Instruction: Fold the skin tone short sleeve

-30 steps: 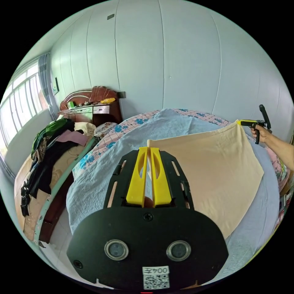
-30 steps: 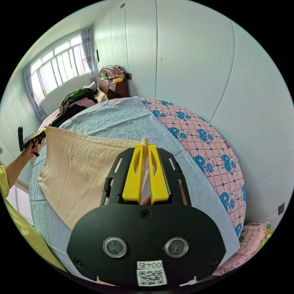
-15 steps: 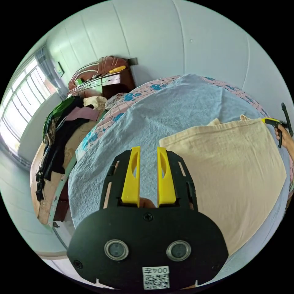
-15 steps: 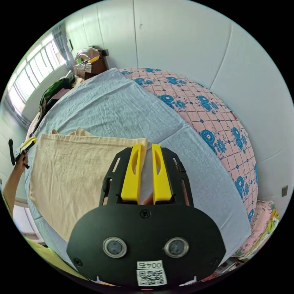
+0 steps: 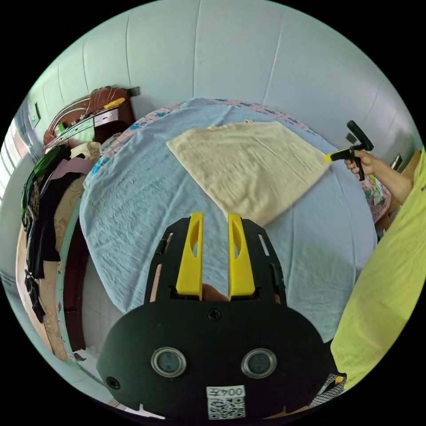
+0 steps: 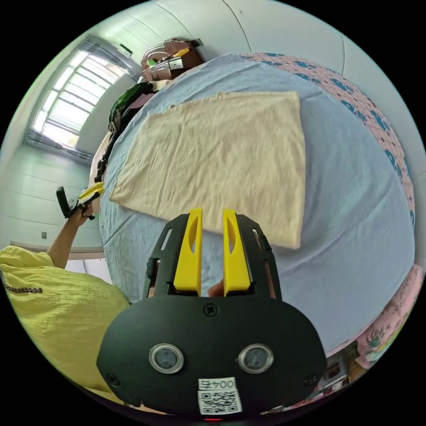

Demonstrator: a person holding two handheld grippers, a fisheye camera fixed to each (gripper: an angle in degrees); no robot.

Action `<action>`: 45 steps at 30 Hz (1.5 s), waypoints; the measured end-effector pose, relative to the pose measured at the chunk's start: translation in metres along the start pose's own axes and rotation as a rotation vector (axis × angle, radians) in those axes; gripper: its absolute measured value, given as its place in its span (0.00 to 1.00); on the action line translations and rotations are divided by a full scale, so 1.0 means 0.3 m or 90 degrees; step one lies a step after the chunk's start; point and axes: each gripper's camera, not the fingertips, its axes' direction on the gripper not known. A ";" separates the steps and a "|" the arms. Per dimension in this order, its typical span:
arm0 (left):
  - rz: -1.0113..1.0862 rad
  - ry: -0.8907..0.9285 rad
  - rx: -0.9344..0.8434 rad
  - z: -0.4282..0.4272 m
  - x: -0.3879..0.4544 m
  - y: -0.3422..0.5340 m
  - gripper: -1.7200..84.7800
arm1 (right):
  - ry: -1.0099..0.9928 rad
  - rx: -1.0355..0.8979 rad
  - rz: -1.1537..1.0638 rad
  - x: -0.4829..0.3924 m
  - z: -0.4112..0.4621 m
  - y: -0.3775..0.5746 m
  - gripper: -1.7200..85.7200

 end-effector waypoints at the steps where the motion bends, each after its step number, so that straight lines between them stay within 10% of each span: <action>1: 0.013 0.001 -0.006 0.005 0.036 0.035 0.12 | -0.002 0.000 0.020 -0.015 0.014 0.011 0.11; 22: 0.196 0.036 -0.035 0.128 0.069 0.029 0.09 | 0.201 -0.242 0.089 -0.223 0.176 -0.243 0.07; 40: 0.149 0.027 -0.109 0.126 -0.014 0.056 0.09 | 0.198 -0.193 0.054 -0.178 0.227 -0.070 0.07; 45: 0.100 0.094 0.024 -0.024 -0.022 -0.003 0.06 | 0.154 -0.107 0.061 -0.118 0.226 0.056 0.09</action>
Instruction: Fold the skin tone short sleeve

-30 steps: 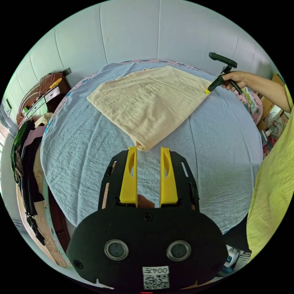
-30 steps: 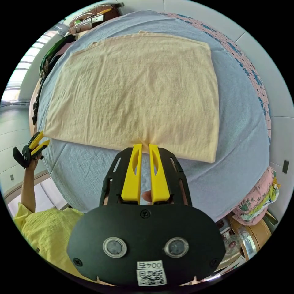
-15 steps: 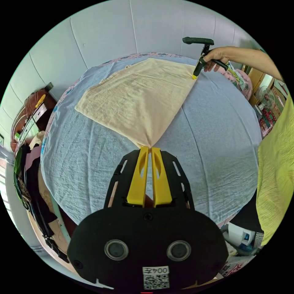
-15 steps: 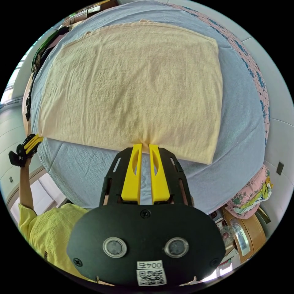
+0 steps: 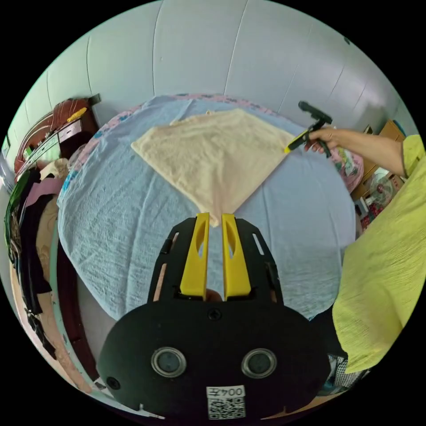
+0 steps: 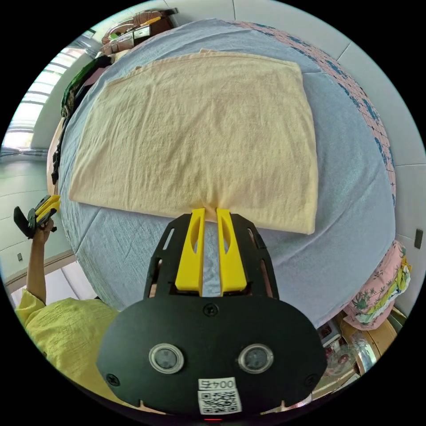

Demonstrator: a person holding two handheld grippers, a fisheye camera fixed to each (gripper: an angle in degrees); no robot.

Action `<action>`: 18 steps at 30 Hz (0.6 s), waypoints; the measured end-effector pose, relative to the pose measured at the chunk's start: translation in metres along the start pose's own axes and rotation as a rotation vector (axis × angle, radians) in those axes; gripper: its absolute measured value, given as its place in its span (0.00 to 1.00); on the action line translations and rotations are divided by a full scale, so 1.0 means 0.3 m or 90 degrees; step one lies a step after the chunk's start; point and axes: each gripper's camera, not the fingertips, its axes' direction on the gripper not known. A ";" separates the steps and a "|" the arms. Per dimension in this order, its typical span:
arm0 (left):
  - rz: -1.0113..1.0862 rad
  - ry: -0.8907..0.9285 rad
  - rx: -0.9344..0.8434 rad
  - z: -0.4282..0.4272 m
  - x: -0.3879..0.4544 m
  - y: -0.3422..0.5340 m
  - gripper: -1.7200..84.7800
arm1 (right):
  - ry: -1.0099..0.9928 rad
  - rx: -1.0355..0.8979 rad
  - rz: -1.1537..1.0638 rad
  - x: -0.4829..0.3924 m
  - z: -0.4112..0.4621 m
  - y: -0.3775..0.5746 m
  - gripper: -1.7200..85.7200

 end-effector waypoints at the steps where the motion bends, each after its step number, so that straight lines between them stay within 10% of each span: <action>1: 0.011 -0.002 0.018 0.009 0.027 -0.039 0.05 | -0.018 0.030 0.005 0.018 0.011 0.038 0.09; 7: -0.017 -0.009 -0.144 0.295 0.020 -0.112 0.03 | -0.103 0.169 0.013 0.113 0.070 0.228 0.13; 18: -0.063 0.013 -0.108 0.318 -0.010 -0.108 0.02 | -0.174 0.313 -0.039 0.578 0.046 0.565 0.13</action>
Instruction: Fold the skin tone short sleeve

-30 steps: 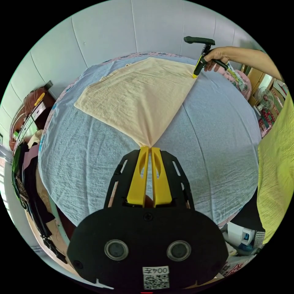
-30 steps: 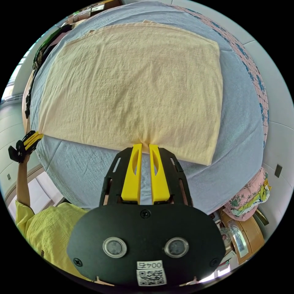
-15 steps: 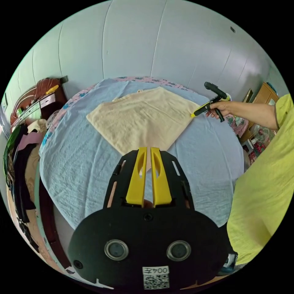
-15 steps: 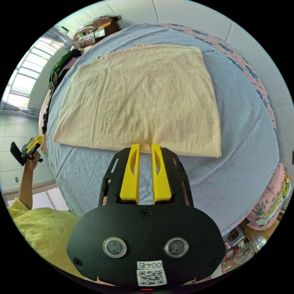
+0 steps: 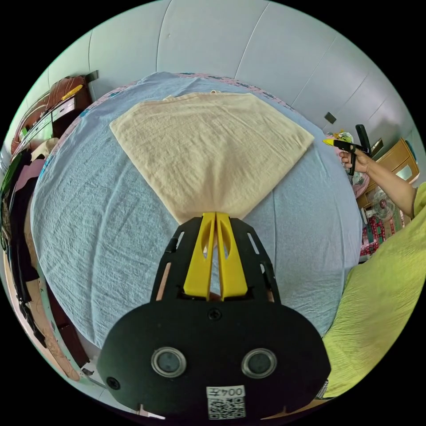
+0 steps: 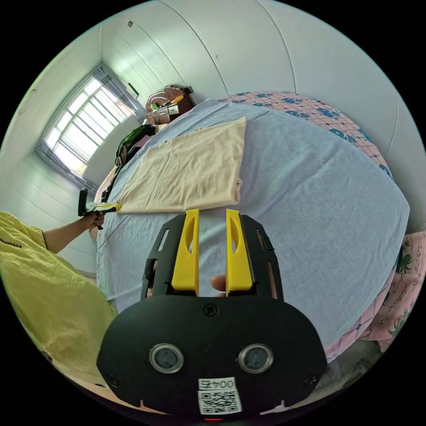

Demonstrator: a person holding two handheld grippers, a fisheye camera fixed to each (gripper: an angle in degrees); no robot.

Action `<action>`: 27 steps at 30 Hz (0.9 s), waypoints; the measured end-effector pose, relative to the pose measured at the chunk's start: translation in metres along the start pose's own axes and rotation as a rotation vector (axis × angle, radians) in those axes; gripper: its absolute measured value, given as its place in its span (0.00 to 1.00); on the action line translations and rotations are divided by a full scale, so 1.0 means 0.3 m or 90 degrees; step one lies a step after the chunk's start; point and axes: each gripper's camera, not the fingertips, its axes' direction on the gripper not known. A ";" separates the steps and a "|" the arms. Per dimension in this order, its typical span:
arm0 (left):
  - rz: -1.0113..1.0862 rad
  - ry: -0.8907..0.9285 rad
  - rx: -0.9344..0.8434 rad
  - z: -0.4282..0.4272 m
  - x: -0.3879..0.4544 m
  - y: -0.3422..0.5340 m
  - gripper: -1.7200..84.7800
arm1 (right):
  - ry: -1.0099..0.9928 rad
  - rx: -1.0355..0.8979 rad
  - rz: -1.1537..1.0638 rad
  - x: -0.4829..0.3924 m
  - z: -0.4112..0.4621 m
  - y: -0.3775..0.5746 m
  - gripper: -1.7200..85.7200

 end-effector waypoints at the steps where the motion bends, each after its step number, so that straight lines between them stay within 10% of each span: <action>1: 0.001 -0.006 -0.004 0.002 0.006 -0.007 0.02 | -0.005 -0.012 -0.019 0.035 0.001 -0.001 0.13; 27: 0.015 -0.064 -0.097 0.048 0.081 -0.187 0.02 | -0.073 -0.229 -0.363 0.221 0.154 -0.069 0.08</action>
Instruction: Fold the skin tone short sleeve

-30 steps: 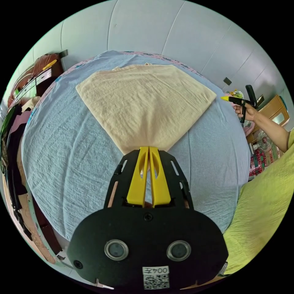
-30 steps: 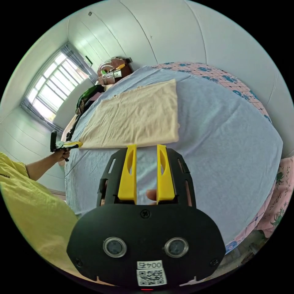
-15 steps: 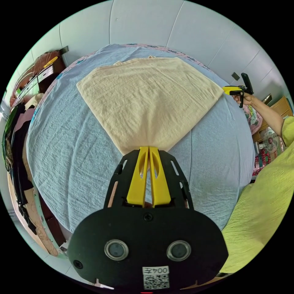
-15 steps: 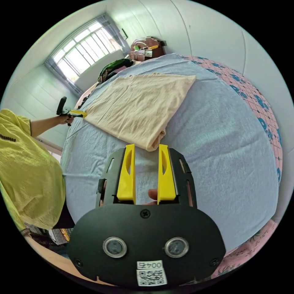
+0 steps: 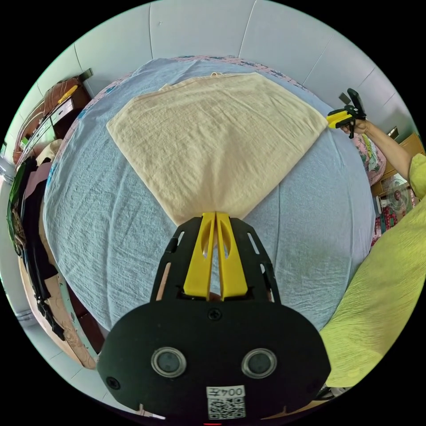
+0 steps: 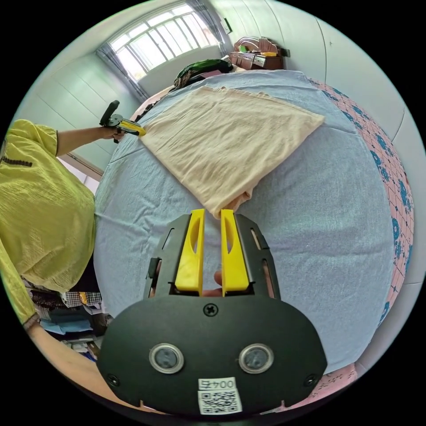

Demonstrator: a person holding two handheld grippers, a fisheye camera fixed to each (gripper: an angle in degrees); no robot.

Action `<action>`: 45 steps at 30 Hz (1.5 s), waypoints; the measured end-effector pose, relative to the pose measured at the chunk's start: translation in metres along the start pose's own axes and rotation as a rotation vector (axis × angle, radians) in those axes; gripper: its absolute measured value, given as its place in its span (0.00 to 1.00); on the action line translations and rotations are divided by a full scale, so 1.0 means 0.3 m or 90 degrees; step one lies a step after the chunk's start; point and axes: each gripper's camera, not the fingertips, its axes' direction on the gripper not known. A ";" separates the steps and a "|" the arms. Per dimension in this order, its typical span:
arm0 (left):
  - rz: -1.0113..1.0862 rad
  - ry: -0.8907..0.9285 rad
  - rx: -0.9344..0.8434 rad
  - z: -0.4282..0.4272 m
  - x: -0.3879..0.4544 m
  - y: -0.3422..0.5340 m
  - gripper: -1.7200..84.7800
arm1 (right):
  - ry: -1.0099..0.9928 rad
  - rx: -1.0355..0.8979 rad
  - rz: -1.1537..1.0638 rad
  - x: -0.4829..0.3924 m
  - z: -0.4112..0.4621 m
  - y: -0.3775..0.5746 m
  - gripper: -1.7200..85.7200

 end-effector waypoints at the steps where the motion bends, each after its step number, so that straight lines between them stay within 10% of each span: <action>1: 0.004 -0.002 -0.003 0.001 0.003 -0.006 0.02 | 0.006 -0.010 -0.008 -0.002 0.004 -0.002 0.06; 45: -0.057 -0.050 0.151 -0.001 0.086 -0.076 0.12 | 0.170 0.123 0.374 -0.363 0.204 -0.133 0.16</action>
